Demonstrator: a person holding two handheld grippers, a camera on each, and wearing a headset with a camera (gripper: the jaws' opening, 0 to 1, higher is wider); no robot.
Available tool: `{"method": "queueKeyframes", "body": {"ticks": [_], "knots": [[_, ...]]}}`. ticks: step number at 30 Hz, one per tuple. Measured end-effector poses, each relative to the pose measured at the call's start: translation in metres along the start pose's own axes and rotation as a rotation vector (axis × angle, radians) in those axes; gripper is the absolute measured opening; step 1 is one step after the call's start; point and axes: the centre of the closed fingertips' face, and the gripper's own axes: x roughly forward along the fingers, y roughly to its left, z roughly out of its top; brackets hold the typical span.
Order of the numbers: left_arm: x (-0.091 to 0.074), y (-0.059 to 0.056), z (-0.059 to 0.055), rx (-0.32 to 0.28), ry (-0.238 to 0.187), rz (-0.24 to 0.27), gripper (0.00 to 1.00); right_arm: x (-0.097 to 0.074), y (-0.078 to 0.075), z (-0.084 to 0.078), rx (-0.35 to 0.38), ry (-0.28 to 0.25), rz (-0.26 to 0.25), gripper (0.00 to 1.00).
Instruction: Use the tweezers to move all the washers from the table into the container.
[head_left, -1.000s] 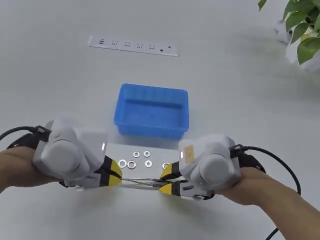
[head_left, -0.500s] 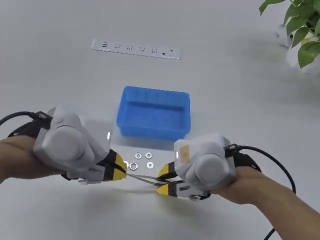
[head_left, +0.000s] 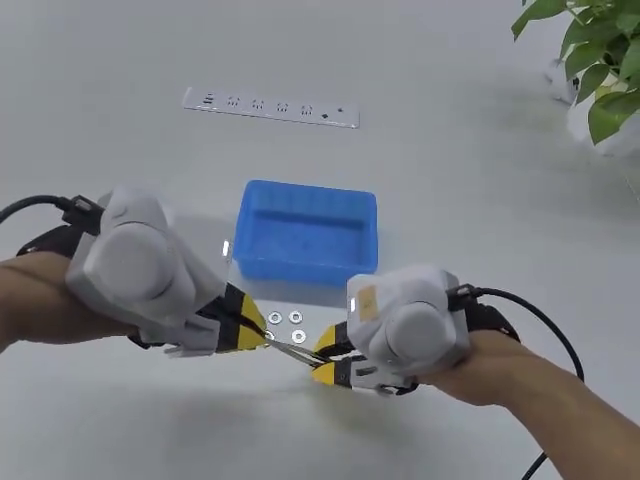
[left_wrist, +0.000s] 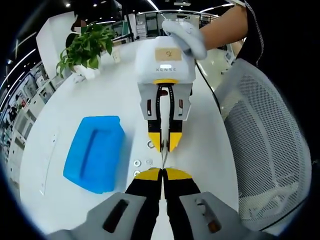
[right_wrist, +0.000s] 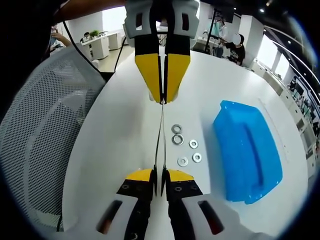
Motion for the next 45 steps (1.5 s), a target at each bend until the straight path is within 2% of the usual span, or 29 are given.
{"method": "queueKeyframes", "body": {"ticks": [9,13,26,35,40,45], "knots": [[-0.009,0.002,0.026,0.013,-0.057,0.012,0.05,-0.004,-0.004,0.008,0.019,-0.021,-0.021,0.11],[-0.009,0.003,0.033,0.021,-0.072,0.012,0.05,-0.004,-0.005,0.01,0.032,-0.03,-0.031,0.12],[-0.002,0.001,0.05,0.053,-0.097,-0.017,0.05,-0.002,-0.004,0.015,0.071,-0.055,-0.028,0.11],[0.003,0.0,0.056,0.078,-0.111,-0.031,0.06,-0.002,-0.003,0.013,0.08,-0.061,-0.026,0.11],[0.009,0.0,0.05,0.088,-0.091,-0.036,0.06,-0.002,-0.003,0.013,0.079,-0.063,-0.026,0.1],[0.013,0.0,0.046,0.082,-0.096,-0.043,0.07,-0.002,-0.003,0.013,0.082,-0.065,-0.026,0.1]]}}
